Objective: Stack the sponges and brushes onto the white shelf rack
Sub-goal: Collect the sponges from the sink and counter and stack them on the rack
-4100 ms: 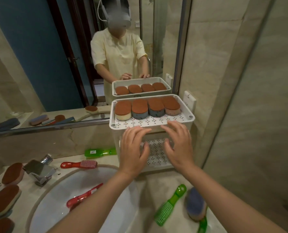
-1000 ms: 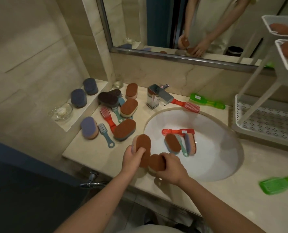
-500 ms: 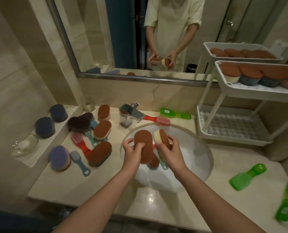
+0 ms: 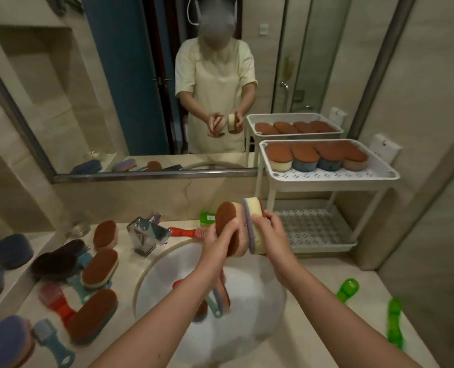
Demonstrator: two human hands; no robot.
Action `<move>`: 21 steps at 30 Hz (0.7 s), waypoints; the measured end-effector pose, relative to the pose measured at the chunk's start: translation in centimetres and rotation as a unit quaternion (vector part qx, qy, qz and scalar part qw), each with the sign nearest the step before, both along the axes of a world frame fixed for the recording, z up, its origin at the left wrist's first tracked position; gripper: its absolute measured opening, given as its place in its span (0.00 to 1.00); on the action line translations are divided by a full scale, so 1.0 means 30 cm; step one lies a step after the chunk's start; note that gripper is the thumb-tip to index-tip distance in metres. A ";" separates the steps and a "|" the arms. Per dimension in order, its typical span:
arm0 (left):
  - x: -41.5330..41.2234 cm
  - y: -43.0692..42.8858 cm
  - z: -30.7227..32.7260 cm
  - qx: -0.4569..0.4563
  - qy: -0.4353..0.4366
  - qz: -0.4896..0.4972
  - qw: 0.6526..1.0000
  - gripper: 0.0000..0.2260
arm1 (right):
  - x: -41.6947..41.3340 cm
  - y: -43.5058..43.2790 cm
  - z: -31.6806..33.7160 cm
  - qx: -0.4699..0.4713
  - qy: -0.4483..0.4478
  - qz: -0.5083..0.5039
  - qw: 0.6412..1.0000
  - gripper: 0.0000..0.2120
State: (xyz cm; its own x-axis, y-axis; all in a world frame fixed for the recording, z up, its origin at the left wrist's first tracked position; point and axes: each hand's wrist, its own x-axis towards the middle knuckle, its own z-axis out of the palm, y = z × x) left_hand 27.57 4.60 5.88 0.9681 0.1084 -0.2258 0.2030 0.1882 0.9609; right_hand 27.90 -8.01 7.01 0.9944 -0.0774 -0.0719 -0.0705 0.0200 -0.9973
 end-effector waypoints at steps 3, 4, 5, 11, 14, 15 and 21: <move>0.058 -0.089 0.072 -0.003 -0.020 -0.019 1.000 0.11 | 0.041 -0.087 0.093 -0.007 -0.026 -0.008 1.000 0.05; 0.077 -0.118 0.095 -0.011 -0.026 -0.028 0.999 0.10 | 0.052 -0.117 0.124 -0.008 -0.034 -0.008 0.999 0.05; 0.095 -0.143 0.116 -0.024 -0.034 -0.041 0.998 0.10 | 0.064 -0.141 0.152 -0.007 -0.040 -0.006 0.999 0.06; 0.167 -0.287 0.251 -0.040 -0.107 -0.096 0.989 0.18 | 0.107 -0.323 0.321 -0.022 -0.070 0.009 0.997 0.15; 0.209 -0.360 0.319 -0.022 -0.137 -0.110 0.984 0.22 | 0.142 -0.419 0.382 -0.028 -0.084 -0.001 0.996 0.14; 0.222 -0.384 0.340 -0.005 -0.148 -0.115 0.982 0.22 | 0.153 -0.445 0.396 -0.027 -0.091 -0.003 0.995 0.14; 0.310 -0.502 0.414 0.118 -0.214 -0.073 0.967 0.28 | 0.226 -0.589 0.427 -0.047 -0.139 -0.017 0.989 0.14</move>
State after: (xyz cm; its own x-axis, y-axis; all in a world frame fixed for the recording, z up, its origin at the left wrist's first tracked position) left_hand 36.88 -10.45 18.31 0.9763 -0.0371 0.2133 -0.2149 -0.0477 0.9755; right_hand 34.66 -25.69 19.82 0.9713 -0.1040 0.2139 0.2067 -0.0760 -0.9755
